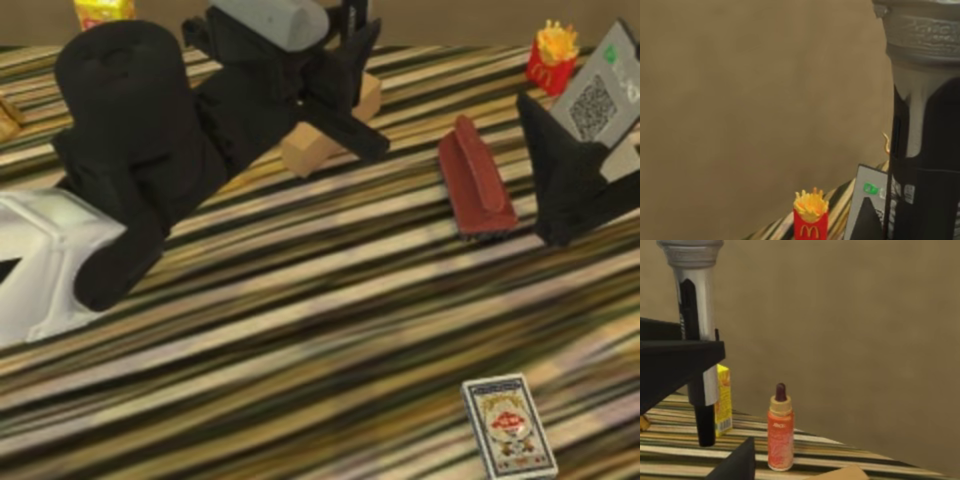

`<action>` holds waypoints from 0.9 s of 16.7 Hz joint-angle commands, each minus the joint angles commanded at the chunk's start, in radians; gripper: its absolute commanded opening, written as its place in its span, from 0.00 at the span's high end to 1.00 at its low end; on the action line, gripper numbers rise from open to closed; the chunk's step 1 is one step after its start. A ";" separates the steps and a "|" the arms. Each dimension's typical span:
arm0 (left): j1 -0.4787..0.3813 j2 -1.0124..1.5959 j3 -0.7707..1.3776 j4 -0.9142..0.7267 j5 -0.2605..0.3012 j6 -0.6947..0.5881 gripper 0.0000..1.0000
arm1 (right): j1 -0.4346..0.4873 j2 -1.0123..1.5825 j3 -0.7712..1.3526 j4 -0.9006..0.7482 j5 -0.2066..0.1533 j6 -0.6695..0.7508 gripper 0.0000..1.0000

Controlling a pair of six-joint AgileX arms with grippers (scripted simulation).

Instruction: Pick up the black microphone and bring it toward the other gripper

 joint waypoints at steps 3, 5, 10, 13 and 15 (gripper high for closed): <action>0.000 0.000 0.000 0.000 0.000 0.000 1.00 | 0.114 0.183 0.111 0.073 0.020 -0.006 0.00; 0.000 0.000 0.000 0.000 0.000 0.000 1.00 | 0.166 0.262 0.159 0.105 0.029 -0.009 0.00; 0.000 0.000 0.000 0.000 0.000 0.000 1.00 | 0.197 0.306 0.187 0.122 0.035 -0.011 0.00; 0.000 0.000 0.000 0.000 0.000 0.000 1.00 | 0.191 0.303 0.187 0.121 0.035 -0.012 0.00; 0.000 0.000 0.000 0.000 0.000 0.000 1.00 | 0.190 0.340 0.219 0.127 0.031 -0.011 0.00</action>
